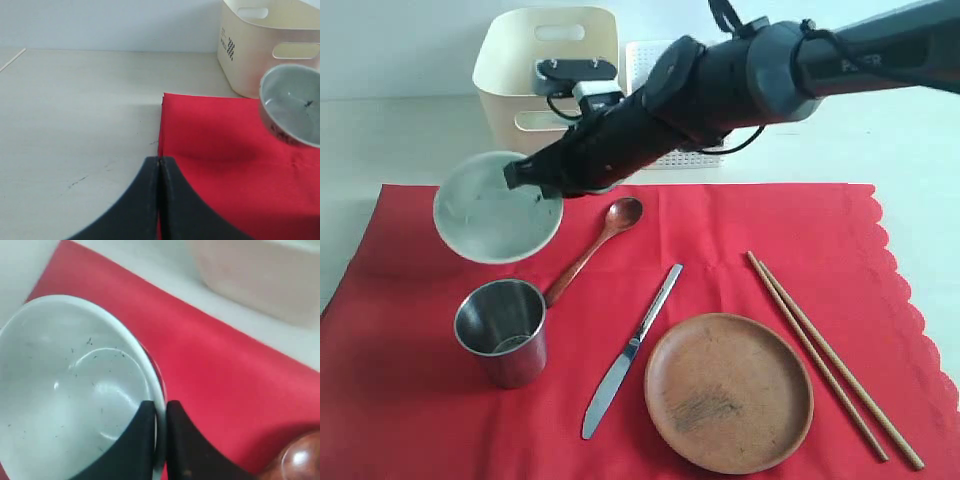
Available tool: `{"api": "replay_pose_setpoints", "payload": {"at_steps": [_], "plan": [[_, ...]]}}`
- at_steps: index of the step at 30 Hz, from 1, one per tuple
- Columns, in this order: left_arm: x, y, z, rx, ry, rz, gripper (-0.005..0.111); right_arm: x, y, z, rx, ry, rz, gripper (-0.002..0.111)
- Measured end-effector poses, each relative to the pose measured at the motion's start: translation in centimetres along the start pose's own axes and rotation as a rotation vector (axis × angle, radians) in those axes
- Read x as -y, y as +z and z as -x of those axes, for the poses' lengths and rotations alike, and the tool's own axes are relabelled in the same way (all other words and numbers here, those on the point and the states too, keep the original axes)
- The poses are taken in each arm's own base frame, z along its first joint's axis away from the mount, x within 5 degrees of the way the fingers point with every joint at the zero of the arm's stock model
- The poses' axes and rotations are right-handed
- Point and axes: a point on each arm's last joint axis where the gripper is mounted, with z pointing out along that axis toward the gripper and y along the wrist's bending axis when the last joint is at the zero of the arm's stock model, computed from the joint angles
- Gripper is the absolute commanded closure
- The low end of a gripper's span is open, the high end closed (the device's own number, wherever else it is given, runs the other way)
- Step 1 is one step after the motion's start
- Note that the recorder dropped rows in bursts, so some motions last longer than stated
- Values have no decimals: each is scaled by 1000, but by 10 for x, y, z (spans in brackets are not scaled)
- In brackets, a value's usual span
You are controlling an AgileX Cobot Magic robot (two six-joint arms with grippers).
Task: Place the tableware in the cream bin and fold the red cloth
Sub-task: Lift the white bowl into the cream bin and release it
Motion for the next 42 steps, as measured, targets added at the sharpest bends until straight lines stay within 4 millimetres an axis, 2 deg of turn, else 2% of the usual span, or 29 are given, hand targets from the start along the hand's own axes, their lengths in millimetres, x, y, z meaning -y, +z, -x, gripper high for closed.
{"api": "replay_pose_setpoints", "payload": {"at_steps": [1,4,8,10,12,14,19,27,33,37,39,42], "plan": [[0,0,0,0,0,0,107,-4,-8,6,22,-5,5,108],[0,0,0,0,0,0,107,-24,-55,33,144,-39,31,108],[0,0,0,0,0,0,107,-42,-106,57,298,-72,37,108],[0,0,0,0,0,0,107,-48,-126,66,370,-82,30,108],[0,0,0,0,0,0,107,-46,-137,72,434,-76,4,108],[0,0,0,0,0,0,107,-34,-140,78,477,-57,-37,108],[0,0,0,0,0,0,107,4,-124,91,481,-10,-99,108],[0,0,0,0,0,0,107,19,-98,118,494,-12,-86,108],[0,0,0,0,0,0,107,32,-72,116,459,-15,-100,108],[0,0,0,0,0,0,107,34,-73,119,482,-54,-137,108],[0,0,0,0,0,0,107,36,-73,119,483,-77,-152,105],[0,0,0,0,0,0,107,36,-74,120,498,-82,-165,81]]}}
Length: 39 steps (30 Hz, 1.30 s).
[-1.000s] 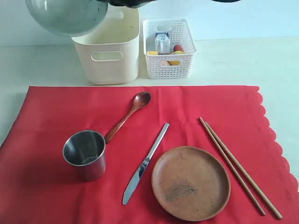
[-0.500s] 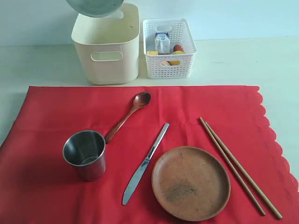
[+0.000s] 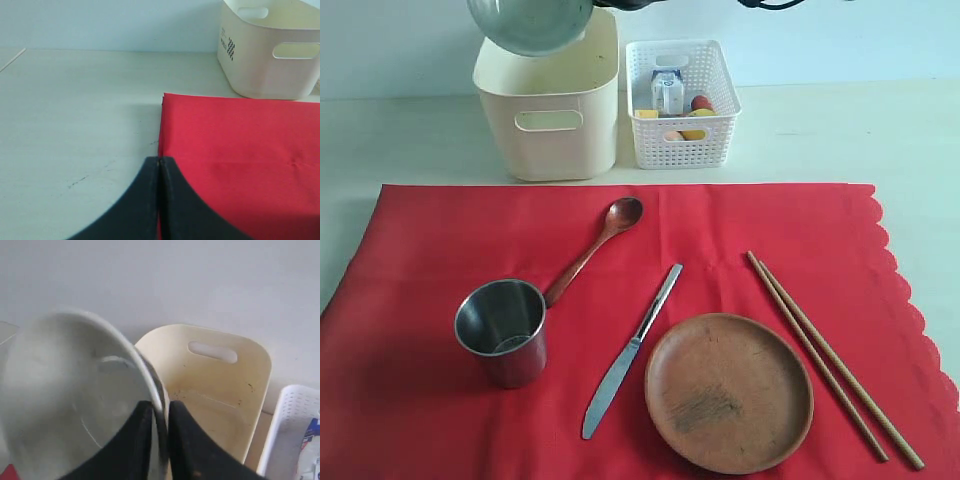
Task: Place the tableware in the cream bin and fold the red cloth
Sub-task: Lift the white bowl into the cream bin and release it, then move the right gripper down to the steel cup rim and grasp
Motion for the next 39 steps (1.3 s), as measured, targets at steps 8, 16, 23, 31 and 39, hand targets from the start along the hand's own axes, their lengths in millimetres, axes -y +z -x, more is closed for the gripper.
{"api": "replay_pose_setpoints", "payload": {"at_steps": [8,16,23,31,39], "plan": [[0,0,0,0,0,0,107,1,0,1,9,-2,-6,36],[0,0,0,0,0,0,107,-11,-28,15,-97,-239,45,52],[0,0,0,0,0,0,107,-9,-51,21,-215,-314,58,77],[0,0,0,0,0,0,107,-15,-75,32,-264,-306,87,95],[0,0,0,0,0,0,107,-15,-98,13,-325,-275,90,95]]}}
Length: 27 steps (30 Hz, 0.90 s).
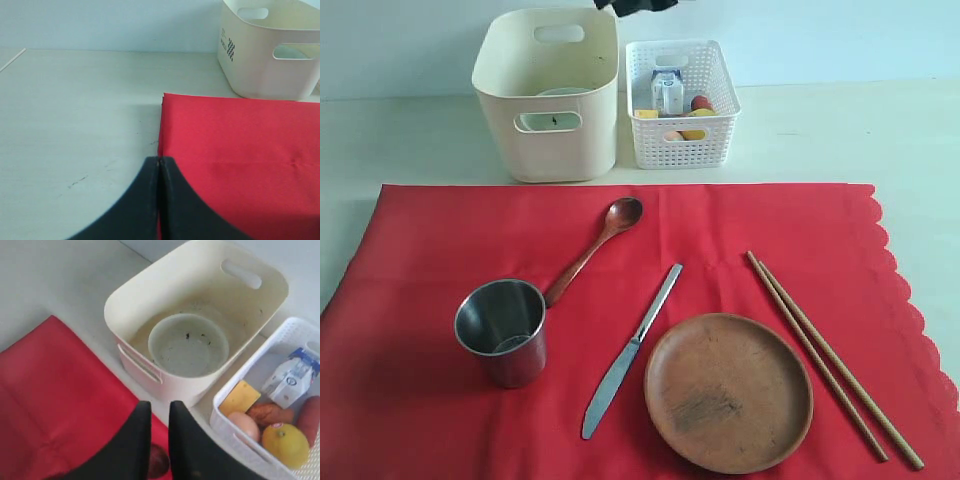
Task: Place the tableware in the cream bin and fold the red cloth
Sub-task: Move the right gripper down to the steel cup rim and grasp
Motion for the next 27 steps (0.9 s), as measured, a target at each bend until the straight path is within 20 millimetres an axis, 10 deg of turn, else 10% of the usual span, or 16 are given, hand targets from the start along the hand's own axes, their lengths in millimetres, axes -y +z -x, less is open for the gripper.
{"api": "replay_pose_setpoints", "payload": {"at_steps": [16,27], "plan": [[0,0,0,0,0,0,107,-30,-33,-92,-105,145,44,95],[0,0,0,0,0,0,107,-116,-8,-143,-150,114,226,95]]}}
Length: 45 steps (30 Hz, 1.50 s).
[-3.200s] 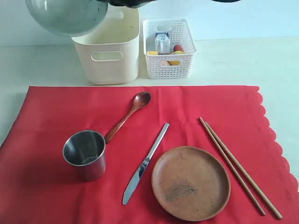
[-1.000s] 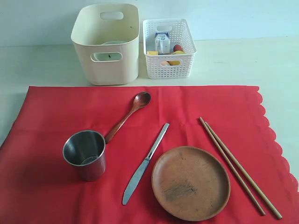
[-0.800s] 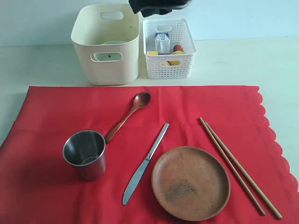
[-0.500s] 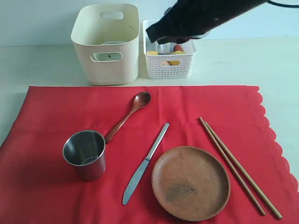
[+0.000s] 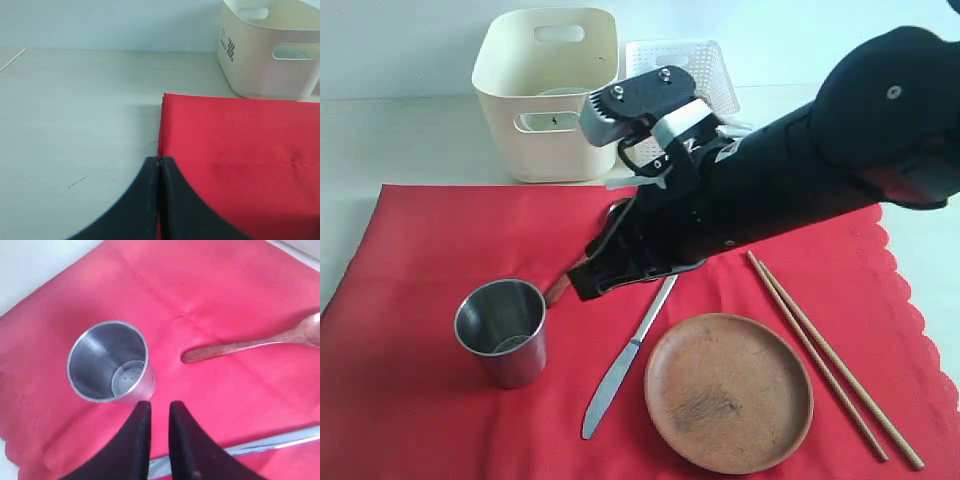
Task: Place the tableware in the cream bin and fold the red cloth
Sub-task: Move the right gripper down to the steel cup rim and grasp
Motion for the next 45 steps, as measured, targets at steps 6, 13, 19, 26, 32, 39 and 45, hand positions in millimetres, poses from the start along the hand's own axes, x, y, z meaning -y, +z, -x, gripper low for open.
{"api": "replay_pose_setpoints", "payload": {"at_steps": [6,13,19,26,32,39,45], "plan": [[0,0,0,0,0,0,107,4,14,1,41,71,-39,95],[0,0,0,0,0,0,107,7,14,5,81,75,-74,95],[0,0,0,0,0,0,107,7,14,5,88,77,-79,95],[0,0,0,0,0,0,107,9,13,7,109,80,-97,95],[0,0,0,0,0,0,107,9,13,7,109,76,-98,89],[0,0,0,0,0,0,107,3,12,13,89,65,-47,60],[0,0,0,0,0,0,107,-8,12,17,27,-65,43,44]]}}
